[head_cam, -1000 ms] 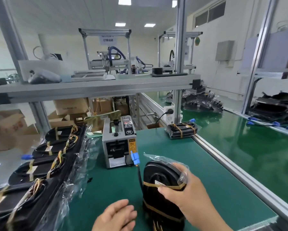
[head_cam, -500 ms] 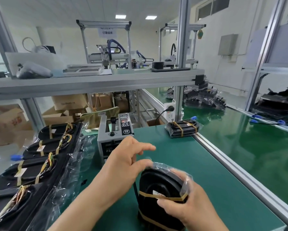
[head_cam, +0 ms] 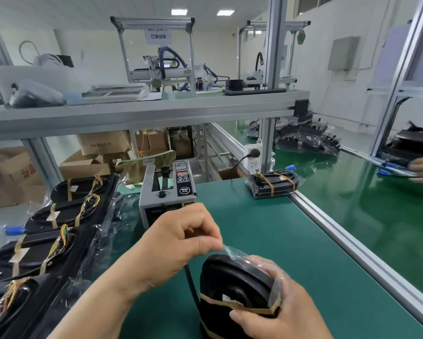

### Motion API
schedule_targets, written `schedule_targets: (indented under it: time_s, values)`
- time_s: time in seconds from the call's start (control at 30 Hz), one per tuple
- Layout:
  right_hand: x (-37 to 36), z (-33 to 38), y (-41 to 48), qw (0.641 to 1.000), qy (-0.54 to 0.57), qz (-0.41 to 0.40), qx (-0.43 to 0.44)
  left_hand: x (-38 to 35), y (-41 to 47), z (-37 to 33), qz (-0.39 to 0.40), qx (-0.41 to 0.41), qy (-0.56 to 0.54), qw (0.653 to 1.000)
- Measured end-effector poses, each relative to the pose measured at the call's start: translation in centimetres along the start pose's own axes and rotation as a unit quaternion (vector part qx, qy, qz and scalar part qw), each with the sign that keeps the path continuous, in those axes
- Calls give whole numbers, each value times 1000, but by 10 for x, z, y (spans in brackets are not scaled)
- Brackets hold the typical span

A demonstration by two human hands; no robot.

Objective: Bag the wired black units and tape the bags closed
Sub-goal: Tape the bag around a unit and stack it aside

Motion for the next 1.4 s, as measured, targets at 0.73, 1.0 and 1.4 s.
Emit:
schedule_targets:
  time_s: [0.73,1.0,1.4]
  values:
    - [-1,1,15,999,-10,22,22,-13,16,-4,126,5,-1,992]
    - [2,3,17,999,18,29,6,-22,11,-8,-20,-58,102,993]
    - [-5,8,13,998,15,56,5,-3,22,6,-103,75,-56,990]
Point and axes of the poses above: each hand's wrist, its own y-axis towards the middle knuckle, its own x-axis out of the back of the hand, z = x × y, the point moved 5 cm from there along y, towards the middle knuckle, and after that the axes turned 12 degrees about -z, right-handed, at the moved point
